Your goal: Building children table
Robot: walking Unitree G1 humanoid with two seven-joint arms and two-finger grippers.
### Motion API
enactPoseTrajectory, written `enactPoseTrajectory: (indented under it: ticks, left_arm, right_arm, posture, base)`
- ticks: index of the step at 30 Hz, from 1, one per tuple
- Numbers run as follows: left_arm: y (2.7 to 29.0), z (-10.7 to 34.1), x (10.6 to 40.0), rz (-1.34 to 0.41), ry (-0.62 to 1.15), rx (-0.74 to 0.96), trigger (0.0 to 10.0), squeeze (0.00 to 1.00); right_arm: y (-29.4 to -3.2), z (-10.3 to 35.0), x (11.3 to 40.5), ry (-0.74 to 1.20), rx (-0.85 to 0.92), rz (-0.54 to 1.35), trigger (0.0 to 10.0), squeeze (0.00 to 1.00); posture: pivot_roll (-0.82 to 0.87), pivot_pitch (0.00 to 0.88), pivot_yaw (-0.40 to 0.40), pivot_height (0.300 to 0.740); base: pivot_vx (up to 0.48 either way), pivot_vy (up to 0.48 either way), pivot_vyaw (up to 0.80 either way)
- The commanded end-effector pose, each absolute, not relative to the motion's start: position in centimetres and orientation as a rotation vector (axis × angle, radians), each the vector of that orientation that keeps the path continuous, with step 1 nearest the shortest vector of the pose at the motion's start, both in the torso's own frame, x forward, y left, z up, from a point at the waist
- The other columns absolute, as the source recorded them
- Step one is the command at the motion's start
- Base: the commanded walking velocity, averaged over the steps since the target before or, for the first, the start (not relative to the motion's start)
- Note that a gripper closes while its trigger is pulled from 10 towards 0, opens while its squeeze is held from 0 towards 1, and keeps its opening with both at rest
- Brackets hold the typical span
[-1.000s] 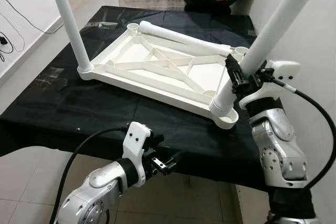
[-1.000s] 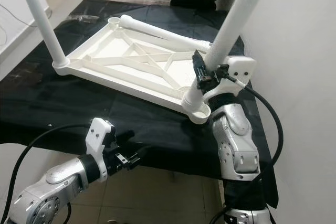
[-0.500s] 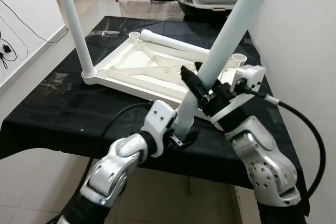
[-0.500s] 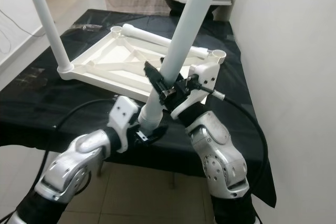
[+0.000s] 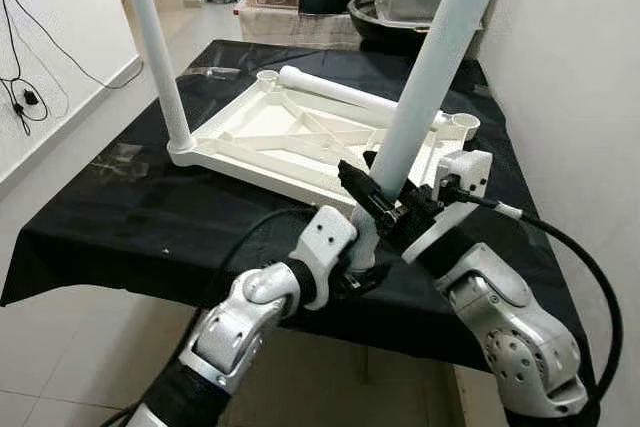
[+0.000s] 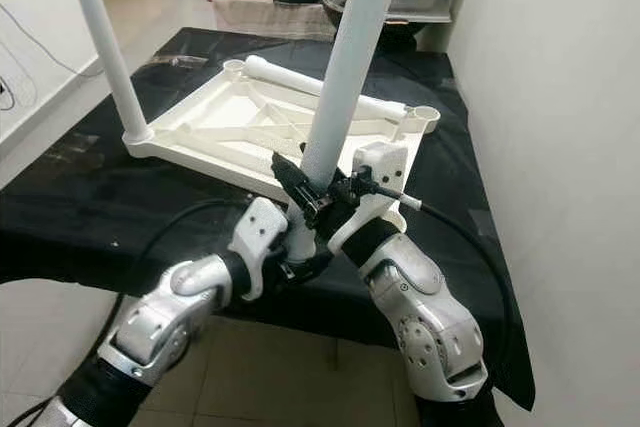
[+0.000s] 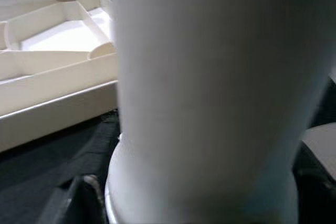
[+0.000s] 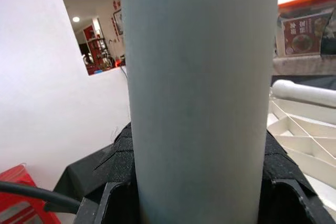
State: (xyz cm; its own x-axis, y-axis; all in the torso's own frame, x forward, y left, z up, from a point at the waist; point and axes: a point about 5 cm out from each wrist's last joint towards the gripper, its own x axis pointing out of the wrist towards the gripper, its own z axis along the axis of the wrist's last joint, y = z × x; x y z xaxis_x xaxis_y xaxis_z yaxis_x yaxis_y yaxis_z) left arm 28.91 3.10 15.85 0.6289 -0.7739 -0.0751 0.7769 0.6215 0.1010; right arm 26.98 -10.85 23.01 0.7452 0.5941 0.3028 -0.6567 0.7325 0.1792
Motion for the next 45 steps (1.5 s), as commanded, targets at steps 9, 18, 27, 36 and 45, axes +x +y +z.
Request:
enactPoseTrajectory:
  ticks: [9, 18, 27, 36, 45]
  left_arm:
    - [3.0, 15.2, 29.5, -0.889, 0.003, 0.195, 0.0, 0.00]
    - [4.0, 15.0, 30.5, -0.827, -0.046, 0.332, 10.0, 0.00]
    - [4.2, 15.0, 29.9, -0.909, -0.028, 0.250, 10.0, 0.00]
    - [6.0, 14.9, 27.9, -1.175, 0.143, -0.004, 10.0, 0.00]
    - [9.7, 13.3, 24.4, -1.418, 0.373, -0.040, 10.0, 0.00]
  right_arm:
    - [-9.1, 23.7, 26.0, -0.241, 0.322, 0.810, 10.0, 0.00]
    - [-9.6, 23.5, 26.8, -0.226, 0.316, 0.755, 10.0, 0.00]
    - [-9.6, 23.4, 26.9, -0.227, 0.297, 0.762, 10.0, 0.00]
    - [-9.5, 23.7, 26.2, -0.190, 0.287, 0.934, 10.0, 0.00]
    - [-9.9, 23.0, 25.1, -0.095, 0.194, 1.117, 10.0, 0.00]
  posture:
    - [0.17, 0.036, -0.030, 0.740]
    - [0.17, 0.035, -0.029, 0.740]
    - [0.17, 0.032, -0.029, 0.740]
    - [0.17, 0.026, -0.020, 0.740]
    - [0.17, 0.027, -0.021, 0.740]
  base:
    - [0.000, 0.000, 0.00]
    - [0.000, 0.000, 0.00]
    - [0.000, 0.000, 0.00]
    - [0.000, 0.000, 0.00]
    - [0.000, 0.000, 0.00]
